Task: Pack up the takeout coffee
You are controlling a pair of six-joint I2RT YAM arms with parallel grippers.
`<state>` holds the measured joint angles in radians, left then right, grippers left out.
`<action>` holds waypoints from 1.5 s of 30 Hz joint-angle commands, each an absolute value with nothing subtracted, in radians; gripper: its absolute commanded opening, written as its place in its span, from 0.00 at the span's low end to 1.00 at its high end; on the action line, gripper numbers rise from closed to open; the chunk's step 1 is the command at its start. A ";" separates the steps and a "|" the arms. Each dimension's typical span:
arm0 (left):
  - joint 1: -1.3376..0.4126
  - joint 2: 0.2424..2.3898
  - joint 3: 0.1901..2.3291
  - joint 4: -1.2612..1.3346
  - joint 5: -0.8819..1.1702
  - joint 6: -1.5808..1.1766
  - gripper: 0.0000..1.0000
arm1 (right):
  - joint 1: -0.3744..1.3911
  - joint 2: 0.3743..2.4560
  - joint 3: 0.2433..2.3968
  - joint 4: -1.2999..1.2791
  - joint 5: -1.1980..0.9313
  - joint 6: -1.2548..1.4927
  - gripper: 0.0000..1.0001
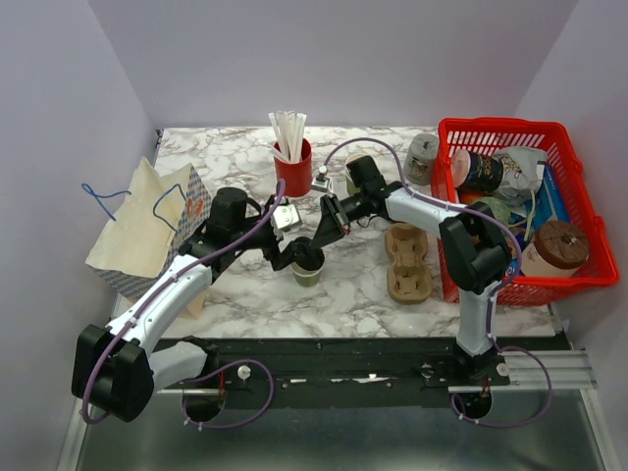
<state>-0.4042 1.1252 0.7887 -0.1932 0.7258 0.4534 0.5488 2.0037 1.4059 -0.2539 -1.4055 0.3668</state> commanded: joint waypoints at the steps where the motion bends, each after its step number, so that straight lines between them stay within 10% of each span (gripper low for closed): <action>1: -0.416 1.129 0.770 -0.143 0.739 0.457 0.94 | 0.552 2.026 1.436 -0.238 -1.348 0.370 0.28; 45: -0.433 1.170 0.788 -0.074 0.684 0.414 0.93 | 0.500 2.029 1.500 -0.241 -1.243 0.318 0.42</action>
